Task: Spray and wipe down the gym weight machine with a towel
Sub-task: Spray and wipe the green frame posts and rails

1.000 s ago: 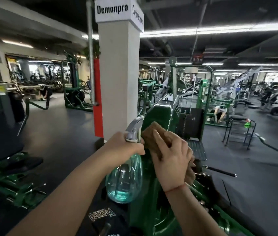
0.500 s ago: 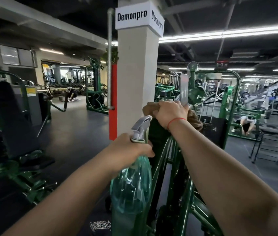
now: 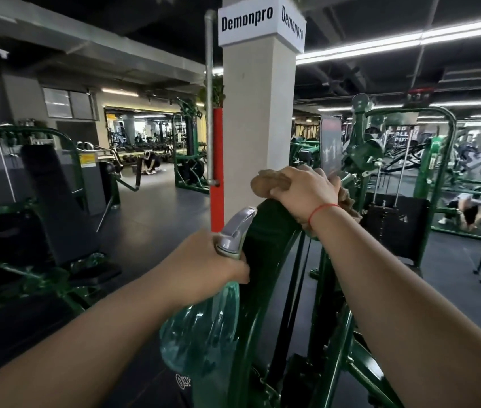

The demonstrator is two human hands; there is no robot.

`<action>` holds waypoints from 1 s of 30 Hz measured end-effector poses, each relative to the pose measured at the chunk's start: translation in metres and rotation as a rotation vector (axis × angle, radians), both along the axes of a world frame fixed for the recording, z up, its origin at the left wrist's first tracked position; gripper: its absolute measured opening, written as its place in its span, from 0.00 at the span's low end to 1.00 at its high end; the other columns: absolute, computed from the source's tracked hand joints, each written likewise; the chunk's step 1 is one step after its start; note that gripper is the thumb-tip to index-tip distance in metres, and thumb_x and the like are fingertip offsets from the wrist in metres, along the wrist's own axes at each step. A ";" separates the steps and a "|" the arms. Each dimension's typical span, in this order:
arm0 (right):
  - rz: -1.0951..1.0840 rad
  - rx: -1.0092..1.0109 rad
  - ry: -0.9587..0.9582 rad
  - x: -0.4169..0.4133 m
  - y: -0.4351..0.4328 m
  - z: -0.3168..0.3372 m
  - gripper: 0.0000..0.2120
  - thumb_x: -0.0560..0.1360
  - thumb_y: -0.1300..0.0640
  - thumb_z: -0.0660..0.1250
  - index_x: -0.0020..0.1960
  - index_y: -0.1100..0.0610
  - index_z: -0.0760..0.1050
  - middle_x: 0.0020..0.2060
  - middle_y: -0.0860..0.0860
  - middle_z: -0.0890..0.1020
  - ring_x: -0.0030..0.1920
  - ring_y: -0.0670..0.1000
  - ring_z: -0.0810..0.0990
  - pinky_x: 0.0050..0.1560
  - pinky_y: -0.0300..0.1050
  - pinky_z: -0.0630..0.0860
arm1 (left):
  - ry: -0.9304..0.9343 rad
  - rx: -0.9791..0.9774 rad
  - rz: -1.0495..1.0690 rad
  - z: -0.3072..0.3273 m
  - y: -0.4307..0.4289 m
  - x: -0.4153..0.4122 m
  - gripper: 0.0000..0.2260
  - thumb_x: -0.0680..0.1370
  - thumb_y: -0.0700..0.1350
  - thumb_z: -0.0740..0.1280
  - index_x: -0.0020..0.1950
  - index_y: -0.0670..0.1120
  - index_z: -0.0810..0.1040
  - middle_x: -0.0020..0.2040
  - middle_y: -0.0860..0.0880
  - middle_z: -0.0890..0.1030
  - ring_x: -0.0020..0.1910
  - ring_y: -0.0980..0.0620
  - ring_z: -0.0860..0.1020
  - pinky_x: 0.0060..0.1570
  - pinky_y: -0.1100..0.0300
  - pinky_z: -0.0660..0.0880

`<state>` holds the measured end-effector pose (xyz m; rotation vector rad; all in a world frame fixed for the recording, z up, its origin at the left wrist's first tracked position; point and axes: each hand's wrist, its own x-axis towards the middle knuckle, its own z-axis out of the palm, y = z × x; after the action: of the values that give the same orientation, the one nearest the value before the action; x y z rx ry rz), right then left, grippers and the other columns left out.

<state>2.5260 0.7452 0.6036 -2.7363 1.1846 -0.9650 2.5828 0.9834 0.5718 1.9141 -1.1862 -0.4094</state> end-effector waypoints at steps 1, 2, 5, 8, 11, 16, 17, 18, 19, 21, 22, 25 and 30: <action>0.006 -0.034 0.002 -0.003 0.007 -0.004 0.17 0.77 0.41 0.61 0.65 0.41 0.74 0.60 0.48 0.76 0.66 0.57 0.70 0.69 0.61 0.59 | -0.005 0.009 -0.016 -0.001 0.000 0.000 0.09 0.71 0.41 0.75 0.48 0.38 0.83 0.47 0.38 0.83 0.42 0.44 0.81 0.46 0.52 0.76; 0.022 -0.076 0.010 -0.008 0.015 -0.008 0.19 0.78 0.40 0.61 0.68 0.41 0.73 0.63 0.48 0.75 0.67 0.57 0.69 0.70 0.61 0.58 | -0.008 0.016 -0.024 -0.001 0.001 -0.001 0.09 0.71 0.41 0.75 0.48 0.38 0.83 0.48 0.37 0.82 0.43 0.42 0.81 0.48 0.50 0.77; 0.109 -0.160 0.039 -0.021 0.034 -0.018 0.25 0.79 0.32 0.56 0.73 0.38 0.67 0.68 0.46 0.72 0.70 0.56 0.66 0.70 0.59 0.56 | -0.008 0.005 -0.046 -0.005 0.001 0.001 0.08 0.71 0.40 0.75 0.48 0.39 0.83 0.48 0.38 0.82 0.44 0.40 0.81 0.50 0.47 0.78; 0.175 -0.180 0.060 -0.024 0.032 -0.017 0.26 0.79 0.30 0.51 0.74 0.36 0.66 0.66 0.44 0.72 0.69 0.54 0.66 0.69 0.58 0.56 | 0.006 -0.026 -0.061 -0.010 -0.001 0.004 0.08 0.69 0.41 0.76 0.45 0.40 0.82 0.45 0.36 0.81 0.38 0.43 0.79 0.44 0.50 0.76; 0.160 -0.092 0.093 -0.006 0.001 -0.001 0.22 0.81 0.33 0.52 0.69 0.39 0.71 0.62 0.47 0.75 0.67 0.56 0.69 0.70 0.61 0.59 | 0.007 -0.005 -0.038 -0.010 -0.001 0.007 0.04 0.71 0.41 0.75 0.39 0.43 0.81 0.38 0.40 0.81 0.33 0.47 0.76 0.38 0.58 0.72; 0.012 -0.033 0.150 0.026 -0.054 0.015 0.19 0.79 0.36 0.55 0.57 0.46 0.78 0.56 0.51 0.80 0.59 0.57 0.75 0.69 0.61 0.61 | -0.037 0.031 -0.013 -0.006 -0.001 0.004 0.15 0.73 0.41 0.74 0.27 0.49 0.75 0.23 0.57 0.73 0.22 0.61 0.70 0.25 0.72 0.64; -0.001 -0.043 0.152 0.029 -0.057 0.015 0.19 0.79 0.36 0.56 0.56 0.46 0.78 0.55 0.51 0.80 0.58 0.57 0.76 0.70 0.62 0.61 | -0.055 0.034 -0.021 -0.006 -0.002 0.004 0.12 0.72 0.42 0.74 0.30 0.49 0.78 0.27 0.56 0.77 0.25 0.59 0.74 0.28 0.70 0.67; -0.006 -0.045 0.155 0.030 -0.058 0.015 0.20 0.78 0.36 0.55 0.55 0.46 0.78 0.54 0.51 0.81 0.58 0.57 0.76 0.71 0.62 0.60 | -0.068 0.042 -0.018 -0.005 -0.002 0.004 0.06 0.72 0.43 0.74 0.36 0.48 0.81 0.32 0.53 0.81 0.29 0.58 0.77 0.32 0.67 0.71; -0.006 -0.043 0.152 0.029 -0.056 0.014 0.20 0.78 0.35 0.55 0.55 0.46 0.78 0.55 0.51 0.81 0.59 0.57 0.76 0.72 0.63 0.59 | -0.074 0.052 -0.010 -0.004 -0.002 0.003 0.03 0.72 0.44 0.75 0.41 0.46 0.83 0.37 0.50 0.83 0.32 0.57 0.79 0.34 0.66 0.74; 0.006 -0.056 0.107 0.023 -0.048 0.010 0.21 0.76 0.34 0.55 0.54 0.46 0.79 0.54 0.50 0.82 0.60 0.57 0.77 0.72 0.63 0.59 | -0.063 0.052 -0.018 -0.005 -0.001 0.004 0.05 0.71 0.44 0.75 0.44 0.43 0.83 0.35 0.48 0.82 0.30 0.58 0.76 0.30 0.69 0.70; 0.020 -0.066 0.069 0.019 -0.041 0.008 0.22 0.76 0.33 0.55 0.53 0.46 0.79 0.52 0.49 0.82 0.59 0.56 0.77 0.71 0.62 0.60 | -0.056 0.049 -0.020 -0.005 -0.001 0.003 0.04 0.71 0.43 0.75 0.42 0.43 0.83 0.32 0.49 0.79 0.28 0.59 0.74 0.27 0.70 0.68; 0.088 -0.124 -0.043 0.004 -0.007 -0.005 0.21 0.76 0.33 0.56 0.50 0.45 0.80 0.48 0.48 0.81 0.57 0.54 0.76 0.65 0.57 0.61 | -0.026 0.051 -0.006 -0.006 0.000 -0.001 0.06 0.71 0.41 0.75 0.35 0.44 0.80 0.28 0.50 0.76 0.26 0.57 0.72 0.27 0.67 0.67; 0.259 -0.378 -0.119 -0.011 0.043 -0.029 0.17 0.76 0.33 0.59 0.55 0.39 0.80 0.50 0.44 0.80 0.58 0.51 0.75 0.59 0.49 0.58 | -0.031 0.038 0.002 -0.003 -0.001 -0.004 0.12 0.63 0.47 0.76 0.43 0.45 0.83 0.46 0.40 0.84 0.49 0.38 0.81 0.54 0.41 0.78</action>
<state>2.5153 0.7886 0.5747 -2.9505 0.6634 -1.4123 2.5788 0.9825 0.5685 1.9603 -1.2043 -0.4046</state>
